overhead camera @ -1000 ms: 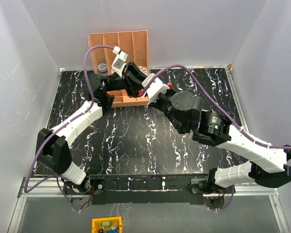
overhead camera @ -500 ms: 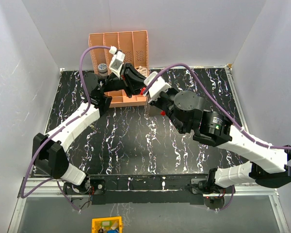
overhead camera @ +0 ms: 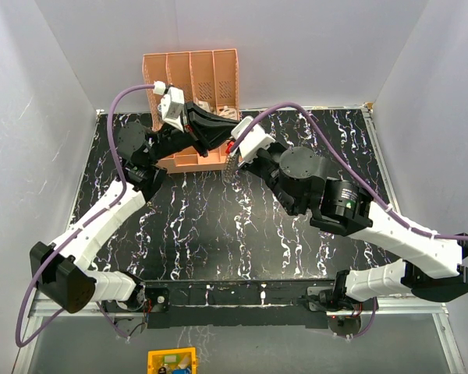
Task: Remove the keys from the keyring
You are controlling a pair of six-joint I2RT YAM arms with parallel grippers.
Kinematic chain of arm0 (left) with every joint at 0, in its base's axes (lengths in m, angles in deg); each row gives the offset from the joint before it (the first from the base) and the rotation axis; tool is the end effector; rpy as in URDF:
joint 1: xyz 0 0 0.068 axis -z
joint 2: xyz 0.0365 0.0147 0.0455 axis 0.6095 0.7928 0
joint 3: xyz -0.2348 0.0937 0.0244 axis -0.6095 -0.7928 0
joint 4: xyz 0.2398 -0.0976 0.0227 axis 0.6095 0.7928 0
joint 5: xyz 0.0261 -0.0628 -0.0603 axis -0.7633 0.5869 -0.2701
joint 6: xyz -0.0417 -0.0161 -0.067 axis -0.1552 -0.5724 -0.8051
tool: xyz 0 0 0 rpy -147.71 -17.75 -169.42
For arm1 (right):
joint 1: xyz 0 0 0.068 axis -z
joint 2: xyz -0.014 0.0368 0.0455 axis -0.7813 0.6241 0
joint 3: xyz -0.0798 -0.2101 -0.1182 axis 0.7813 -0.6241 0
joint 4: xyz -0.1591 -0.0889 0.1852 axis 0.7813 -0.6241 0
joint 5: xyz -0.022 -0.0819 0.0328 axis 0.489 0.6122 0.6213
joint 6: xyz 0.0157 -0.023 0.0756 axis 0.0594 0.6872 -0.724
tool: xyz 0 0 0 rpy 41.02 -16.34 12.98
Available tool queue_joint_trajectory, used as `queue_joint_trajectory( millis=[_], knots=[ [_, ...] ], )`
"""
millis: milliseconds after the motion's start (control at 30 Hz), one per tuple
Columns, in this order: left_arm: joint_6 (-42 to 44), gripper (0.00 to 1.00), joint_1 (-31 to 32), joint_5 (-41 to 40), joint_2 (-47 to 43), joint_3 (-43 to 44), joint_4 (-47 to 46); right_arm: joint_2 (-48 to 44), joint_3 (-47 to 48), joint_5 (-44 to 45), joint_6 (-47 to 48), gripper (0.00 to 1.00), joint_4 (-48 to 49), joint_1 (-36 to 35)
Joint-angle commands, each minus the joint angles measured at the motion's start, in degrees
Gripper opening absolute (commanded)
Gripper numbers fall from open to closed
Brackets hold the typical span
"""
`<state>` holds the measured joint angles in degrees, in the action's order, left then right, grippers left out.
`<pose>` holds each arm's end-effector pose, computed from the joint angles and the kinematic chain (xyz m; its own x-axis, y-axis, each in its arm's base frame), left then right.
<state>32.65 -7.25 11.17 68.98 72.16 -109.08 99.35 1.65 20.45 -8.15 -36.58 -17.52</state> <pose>0.2353 -0.1940 0.4619 0.1209 -0.4250 -0.8971 0.9837 0.1725 0.0509 0.1409 0.2335 0.4734 0.2016 -0.5559 -0.8064 -0.3918 0.7088 -0.5866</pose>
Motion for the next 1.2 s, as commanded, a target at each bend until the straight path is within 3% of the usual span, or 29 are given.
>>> queue_joint_trajectory(
  millis=[0, 633, 1167],
  knots=[
    [3.2, 0.00, 0.2, -4.6, -2.1, -0.6, -1.1, -0.9, -0.2, 0.8, -0.2, 0.00, 3.8, -0.3],
    [4.0, 0.00, 0.2, -1.2, -4.1, -3.3, -1.7, 0.6, 1.3, 3.1, 6.1, 0.00, 10.3, -0.3],
    [6.1, 0.00, 0.4, 1.2, -4.5, -2.7, 1.6, 2.6, 3.3, 2.2, 7.3, 0.00, 10.0, -0.3]
  ],
)
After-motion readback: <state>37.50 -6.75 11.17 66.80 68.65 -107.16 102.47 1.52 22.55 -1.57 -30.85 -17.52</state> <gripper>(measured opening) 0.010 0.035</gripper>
